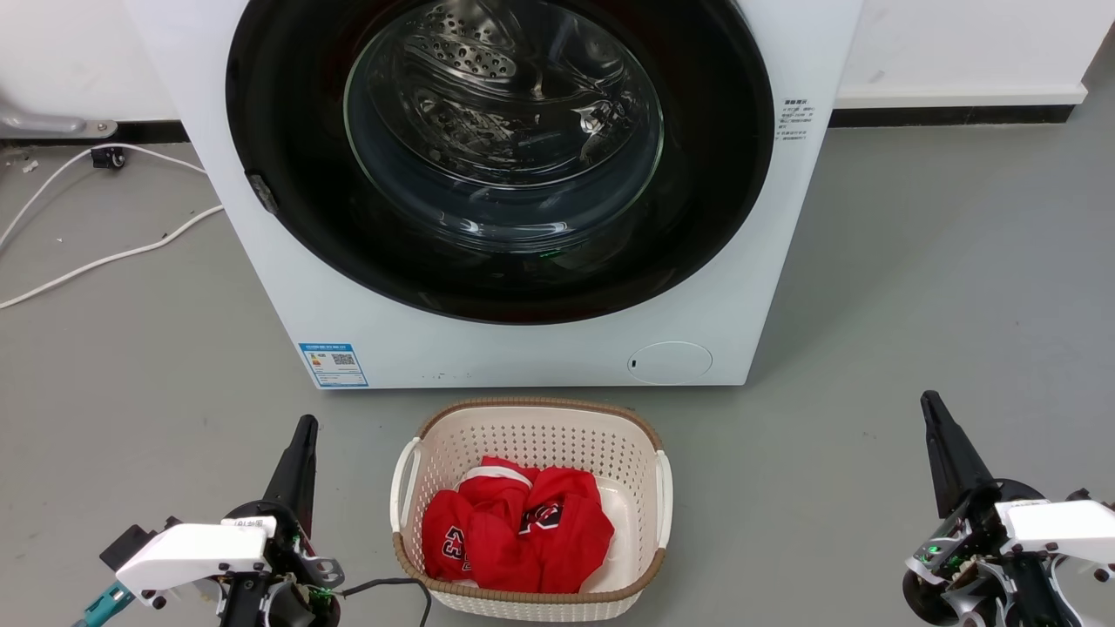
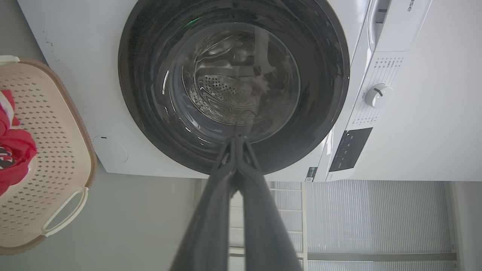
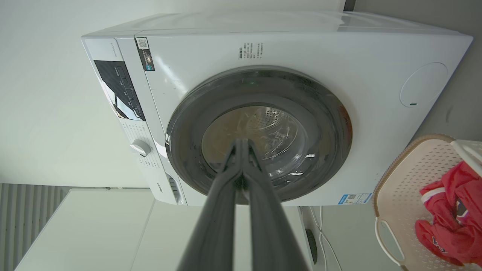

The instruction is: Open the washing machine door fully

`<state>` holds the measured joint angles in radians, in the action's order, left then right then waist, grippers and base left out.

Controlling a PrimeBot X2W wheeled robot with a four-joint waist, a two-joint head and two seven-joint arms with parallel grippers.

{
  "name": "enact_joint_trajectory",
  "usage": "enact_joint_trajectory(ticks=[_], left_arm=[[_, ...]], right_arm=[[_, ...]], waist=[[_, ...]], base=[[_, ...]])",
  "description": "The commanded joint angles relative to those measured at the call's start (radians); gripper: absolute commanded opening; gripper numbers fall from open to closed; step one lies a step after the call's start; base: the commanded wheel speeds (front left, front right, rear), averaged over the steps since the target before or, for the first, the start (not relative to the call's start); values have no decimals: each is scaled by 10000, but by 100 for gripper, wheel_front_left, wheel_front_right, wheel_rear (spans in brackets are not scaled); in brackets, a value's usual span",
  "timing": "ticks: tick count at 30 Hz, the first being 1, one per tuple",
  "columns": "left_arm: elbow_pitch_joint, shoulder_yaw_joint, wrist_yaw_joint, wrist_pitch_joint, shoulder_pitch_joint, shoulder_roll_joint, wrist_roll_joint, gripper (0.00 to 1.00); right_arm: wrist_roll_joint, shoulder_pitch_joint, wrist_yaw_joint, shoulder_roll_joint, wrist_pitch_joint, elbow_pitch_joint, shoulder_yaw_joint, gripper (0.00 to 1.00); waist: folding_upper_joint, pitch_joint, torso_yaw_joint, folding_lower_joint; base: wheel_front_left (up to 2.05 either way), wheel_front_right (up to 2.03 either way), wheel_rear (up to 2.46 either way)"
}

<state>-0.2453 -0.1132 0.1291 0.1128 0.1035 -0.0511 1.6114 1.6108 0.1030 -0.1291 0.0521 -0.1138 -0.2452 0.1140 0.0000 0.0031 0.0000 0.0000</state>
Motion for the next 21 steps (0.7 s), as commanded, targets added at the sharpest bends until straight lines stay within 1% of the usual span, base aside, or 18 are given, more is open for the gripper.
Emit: enact_joint_trajectory(ticks=[1,4,5,8,15,21], left_arm=[[-7,-13,32,23,98,9,-21,0],[-7,-13,31,23,98,9,-21,0],[0,0,0,0,0,0,0,100],[-237,34,-13,-12,-191,33,4,100],[53,313,-10,-310,-171,27,-72,100],[369,532,-8,-652,-165,-47,-370,100]], right_arm=[[-12,115,-31,-29,-6,-9,-5,0],[-12,115,-31,-29,-6,-9,-5,0],[0,0,0,0,0,0,0,100],[-1,-208,0,-13,7,-222,-14,100],[-125,-295,-2,-13,372,112,-225,100],[-409,-371,-3,-12,661,388,-361,100]], waist=[[0,0,0,0],[0,0,0,0],[0,0,0,0],[0,0,0,0],[0,6,1,0],[0,12,14,0]], base=[[0,0,0],[0,0,0],[0,0,0],[0,0,0],[0,0,0],[0,0,0]])
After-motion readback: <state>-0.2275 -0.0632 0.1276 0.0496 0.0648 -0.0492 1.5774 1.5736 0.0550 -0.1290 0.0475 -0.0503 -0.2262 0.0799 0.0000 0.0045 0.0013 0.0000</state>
